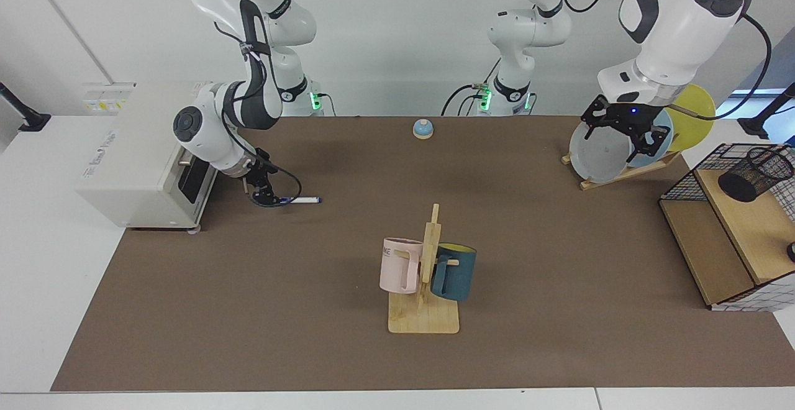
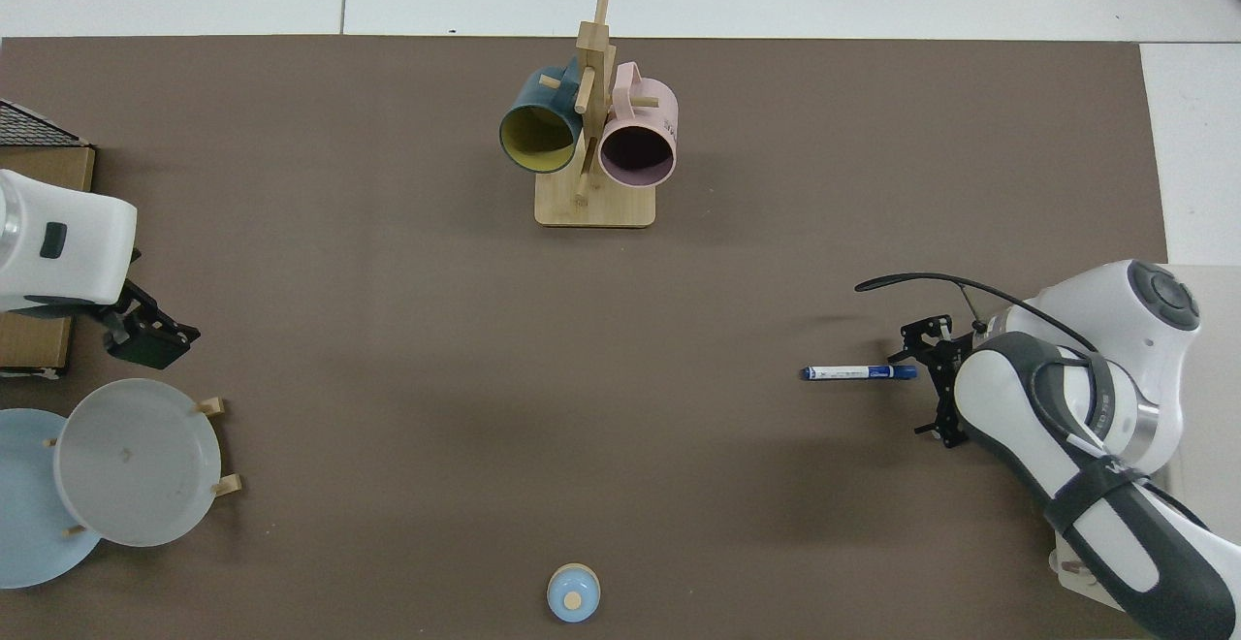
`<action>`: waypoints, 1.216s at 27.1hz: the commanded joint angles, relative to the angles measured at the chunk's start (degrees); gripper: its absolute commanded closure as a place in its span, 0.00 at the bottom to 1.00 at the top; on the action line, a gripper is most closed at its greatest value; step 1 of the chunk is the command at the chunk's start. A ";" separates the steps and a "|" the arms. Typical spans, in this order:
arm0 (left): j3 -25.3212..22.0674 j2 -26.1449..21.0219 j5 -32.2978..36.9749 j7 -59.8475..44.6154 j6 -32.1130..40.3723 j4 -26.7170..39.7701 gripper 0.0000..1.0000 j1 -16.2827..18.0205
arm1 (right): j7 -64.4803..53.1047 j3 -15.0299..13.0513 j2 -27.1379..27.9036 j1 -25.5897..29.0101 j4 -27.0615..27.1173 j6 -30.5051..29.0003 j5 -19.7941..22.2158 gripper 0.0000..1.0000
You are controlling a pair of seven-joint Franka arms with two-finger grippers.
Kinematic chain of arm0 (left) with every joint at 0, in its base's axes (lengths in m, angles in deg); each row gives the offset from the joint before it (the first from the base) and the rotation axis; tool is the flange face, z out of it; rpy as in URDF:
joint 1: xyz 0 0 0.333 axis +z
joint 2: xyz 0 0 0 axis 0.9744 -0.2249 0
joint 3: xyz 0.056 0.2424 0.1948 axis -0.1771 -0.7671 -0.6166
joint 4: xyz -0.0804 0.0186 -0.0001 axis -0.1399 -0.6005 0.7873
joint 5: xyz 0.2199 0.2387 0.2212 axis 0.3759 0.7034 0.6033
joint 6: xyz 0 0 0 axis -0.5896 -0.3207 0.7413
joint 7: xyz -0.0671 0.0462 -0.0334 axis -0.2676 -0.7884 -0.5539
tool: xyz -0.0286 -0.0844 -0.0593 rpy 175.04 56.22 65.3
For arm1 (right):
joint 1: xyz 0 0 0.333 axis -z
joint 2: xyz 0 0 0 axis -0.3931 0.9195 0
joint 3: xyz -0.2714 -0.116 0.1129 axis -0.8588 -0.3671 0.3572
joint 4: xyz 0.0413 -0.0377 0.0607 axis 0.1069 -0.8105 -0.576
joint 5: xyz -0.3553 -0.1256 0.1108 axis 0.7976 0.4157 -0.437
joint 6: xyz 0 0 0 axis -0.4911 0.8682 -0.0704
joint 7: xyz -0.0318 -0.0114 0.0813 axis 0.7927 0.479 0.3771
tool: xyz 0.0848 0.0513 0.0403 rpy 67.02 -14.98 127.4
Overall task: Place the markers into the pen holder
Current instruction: 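Lower the right gripper onto the blue-capped white marker and close it, then lift the marker with the right gripper while the left gripper moves inward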
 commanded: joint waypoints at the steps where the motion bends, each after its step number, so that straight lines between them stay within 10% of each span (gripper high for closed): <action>1: -0.66 1.62 0.30 4.72 -1.53 2.08 0.00 -1.33 | -2.38 0.66 0.02 0.78 -0.67 -1.87 -1.92 0.07; 6: -0.75 1.62 0.30 8.07 -3.29 2.26 0.00 -1.68 | -4.22 0.66 0.02 0.87 -0.67 -1.87 -2.27 0.45; 12: -0.66 1.62 0.30 8.25 -3.38 2.26 0.00 -2.12 | -7.12 0.66 0.02 1.22 -0.59 -1.87 -2.27 0.52; 15: -0.66 1.62 0.30 8.25 -3.38 2.26 0.00 -2.12 | -9.57 0.66 0.02 1.22 -0.59 -1.52 -2.27 0.98; 33: -0.23 1.09 -1.63 17.73 -5.31 1.82 0.00 -2.21 | -12.04 0.93 -1.04 0.52 8.54 14.90 -2.27 1.00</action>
